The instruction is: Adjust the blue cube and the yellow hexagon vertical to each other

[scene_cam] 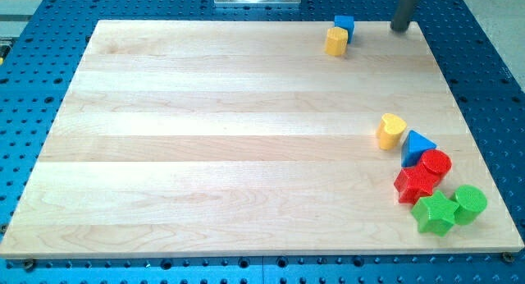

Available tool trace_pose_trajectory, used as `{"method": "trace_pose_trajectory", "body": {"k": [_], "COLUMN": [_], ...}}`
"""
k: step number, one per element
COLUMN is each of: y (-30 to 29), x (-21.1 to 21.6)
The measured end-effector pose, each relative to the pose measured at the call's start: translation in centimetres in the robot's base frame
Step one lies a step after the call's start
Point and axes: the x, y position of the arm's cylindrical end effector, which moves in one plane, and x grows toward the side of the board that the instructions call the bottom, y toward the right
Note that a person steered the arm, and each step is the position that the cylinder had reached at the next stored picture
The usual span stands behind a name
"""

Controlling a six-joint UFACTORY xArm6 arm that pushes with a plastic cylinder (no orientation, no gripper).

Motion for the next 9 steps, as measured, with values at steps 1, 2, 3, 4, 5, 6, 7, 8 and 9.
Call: {"method": "trace_pose_trajectory", "body": {"k": [1, 2, 3, 4, 5, 6, 7, 8, 9], "y": [-0.8, -3.0, -4.8, -8.8, -14.6, -14.7, -17.2, -15.2, -15.0], "x": [-0.2, -0.2, -0.1, -0.1, 0.6, 3.7, 5.3, 7.7, 6.4]}}
